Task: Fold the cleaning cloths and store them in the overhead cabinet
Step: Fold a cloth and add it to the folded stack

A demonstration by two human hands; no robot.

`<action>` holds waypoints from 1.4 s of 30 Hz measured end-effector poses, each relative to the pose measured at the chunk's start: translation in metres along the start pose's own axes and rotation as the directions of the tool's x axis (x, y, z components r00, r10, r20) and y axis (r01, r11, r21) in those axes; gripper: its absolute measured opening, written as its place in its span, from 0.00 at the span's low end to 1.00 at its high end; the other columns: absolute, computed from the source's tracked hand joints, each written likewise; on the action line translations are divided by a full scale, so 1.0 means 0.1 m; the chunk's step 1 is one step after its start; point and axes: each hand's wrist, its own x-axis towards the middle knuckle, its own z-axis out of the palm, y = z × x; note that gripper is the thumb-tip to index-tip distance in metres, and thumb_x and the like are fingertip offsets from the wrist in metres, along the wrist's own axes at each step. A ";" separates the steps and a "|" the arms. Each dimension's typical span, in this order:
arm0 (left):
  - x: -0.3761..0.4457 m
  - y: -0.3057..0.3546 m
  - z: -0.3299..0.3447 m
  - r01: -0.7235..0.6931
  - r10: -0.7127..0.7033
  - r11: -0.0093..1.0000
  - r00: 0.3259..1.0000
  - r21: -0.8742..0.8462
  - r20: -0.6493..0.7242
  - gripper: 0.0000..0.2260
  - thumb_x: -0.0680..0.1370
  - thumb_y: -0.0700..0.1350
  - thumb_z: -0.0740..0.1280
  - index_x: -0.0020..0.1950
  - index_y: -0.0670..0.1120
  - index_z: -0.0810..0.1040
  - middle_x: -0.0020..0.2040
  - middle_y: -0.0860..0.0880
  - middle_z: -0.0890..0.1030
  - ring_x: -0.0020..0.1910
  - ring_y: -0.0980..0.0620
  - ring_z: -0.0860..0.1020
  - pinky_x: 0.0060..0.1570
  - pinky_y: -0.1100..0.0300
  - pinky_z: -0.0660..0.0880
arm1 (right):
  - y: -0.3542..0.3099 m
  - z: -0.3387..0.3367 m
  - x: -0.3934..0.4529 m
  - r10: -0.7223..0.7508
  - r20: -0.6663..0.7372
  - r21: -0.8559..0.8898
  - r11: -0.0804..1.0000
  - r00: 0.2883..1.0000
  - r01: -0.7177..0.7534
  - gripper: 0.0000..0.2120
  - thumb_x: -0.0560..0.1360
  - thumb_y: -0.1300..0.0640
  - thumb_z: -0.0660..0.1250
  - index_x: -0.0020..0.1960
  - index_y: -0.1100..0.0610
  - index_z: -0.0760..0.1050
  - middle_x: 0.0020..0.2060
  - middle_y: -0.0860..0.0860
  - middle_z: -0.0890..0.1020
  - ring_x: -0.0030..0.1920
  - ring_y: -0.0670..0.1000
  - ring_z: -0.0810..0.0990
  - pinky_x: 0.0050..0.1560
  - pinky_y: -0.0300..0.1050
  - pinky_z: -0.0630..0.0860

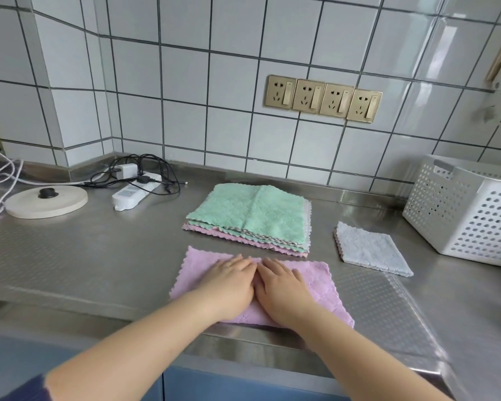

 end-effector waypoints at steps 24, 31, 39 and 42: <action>-0.48 0.64 -0.06 -0.324 0.321 0.939 0.946 -0.115 -0.047 0.18 0.81 0.52 0.54 0.71 0.53 0.66 0.76 0.50 0.59 0.76 0.53 0.54 0.74 0.59 0.47 | 0.88 -0.36 -0.35 0.330 -0.040 0.007 0.944 0.943 -0.330 0.26 0.79 0.40 0.50 0.75 0.47 0.57 0.77 0.49 0.55 0.77 0.51 0.48 0.74 0.61 0.44; -0.43 1.18 0.12 -0.255 0.255 0.967 0.967 -0.028 -0.003 0.27 0.78 0.63 0.51 0.73 0.52 0.61 0.77 0.46 0.54 0.76 0.47 0.51 0.73 0.47 0.44 | 1.04 -0.51 -0.51 0.320 -0.101 0.053 0.947 0.942 -0.316 0.24 0.80 0.42 0.51 0.74 0.48 0.59 0.76 0.48 0.57 0.77 0.50 0.49 0.74 0.61 0.48; -0.32 1.29 0.23 -0.189 0.185 0.982 0.966 -0.005 -0.180 0.28 0.74 0.58 0.47 0.66 0.47 0.72 0.61 0.48 0.77 0.55 0.45 0.79 0.49 0.50 0.77 | 1.17 -0.54 -0.57 0.273 -0.174 0.149 0.957 0.946 -0.249 0.20 0.79 0.57 0.55 0.71 0.50 0.66 0.69 0.49 0.69 0.72 0.53 0.63 0.70 0.59 0.60; -0.35 1.14 0.12 -0.294 0.158 0.912 0.896 -0.287 -0.416 0.17 0.80 0.44 0.52 0.66 0.51 0.71 0.59 0.52 0.77 0.55 0.52 0.77 0.50 0.54 0.76 | 1.15 -0.59 -0.57 0.258 -0.196 0.341 0.923 0.946 -0.181 0.20 0.77 0.63 0.55 0.67 0.53 0.71 0.66 0.48 0.74 0.68 0.50 0.70 0.66 0.45 0.65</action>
